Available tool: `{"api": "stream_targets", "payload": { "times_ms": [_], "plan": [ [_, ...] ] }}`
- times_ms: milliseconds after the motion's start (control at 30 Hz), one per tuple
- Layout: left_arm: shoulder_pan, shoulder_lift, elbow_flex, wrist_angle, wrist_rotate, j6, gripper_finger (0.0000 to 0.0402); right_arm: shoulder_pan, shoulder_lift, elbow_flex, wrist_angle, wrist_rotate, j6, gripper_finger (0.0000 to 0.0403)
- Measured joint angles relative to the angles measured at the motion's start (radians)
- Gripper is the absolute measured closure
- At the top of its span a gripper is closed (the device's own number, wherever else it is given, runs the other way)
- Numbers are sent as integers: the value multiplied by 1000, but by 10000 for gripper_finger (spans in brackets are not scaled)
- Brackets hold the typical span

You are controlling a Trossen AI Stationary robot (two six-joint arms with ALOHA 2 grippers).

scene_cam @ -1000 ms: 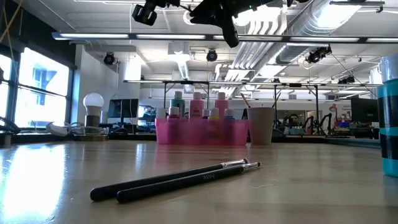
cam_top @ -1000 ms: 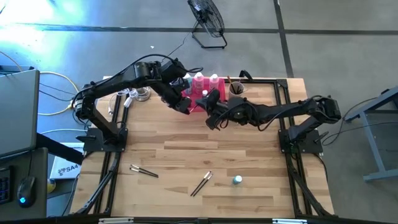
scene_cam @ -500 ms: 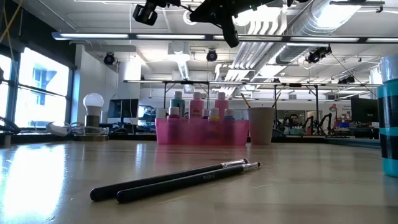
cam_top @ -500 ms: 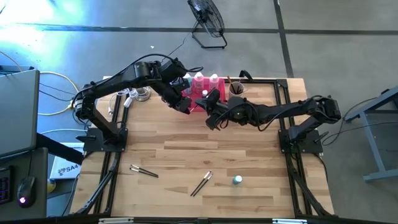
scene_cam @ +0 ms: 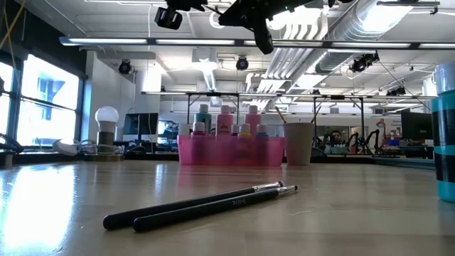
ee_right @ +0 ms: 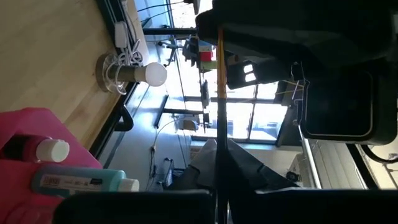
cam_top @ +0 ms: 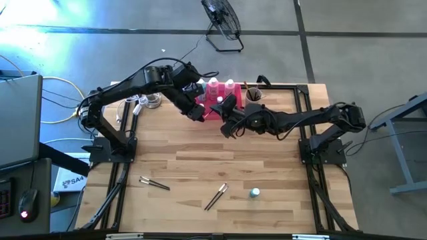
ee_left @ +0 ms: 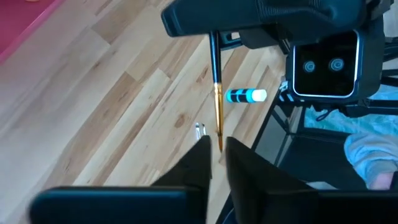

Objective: Pick & Place Paint Supplies
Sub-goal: Put the orange paintbrush into the white cup

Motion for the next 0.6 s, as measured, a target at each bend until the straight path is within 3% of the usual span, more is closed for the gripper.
{"api": "stream_targets", "payload": {
  "times_ms": [267,467,600],
  "plan": [
    [0,0,0,0,-8,4,268,0,0,0,-1,2,0,398],
    [0,0,0,0,-13,23,254,0,0,0,-1,5,2,399],
    [-18,-23,-1,3,-137,155,254,0,0,0,-2,36,85,399]
  ]
}}
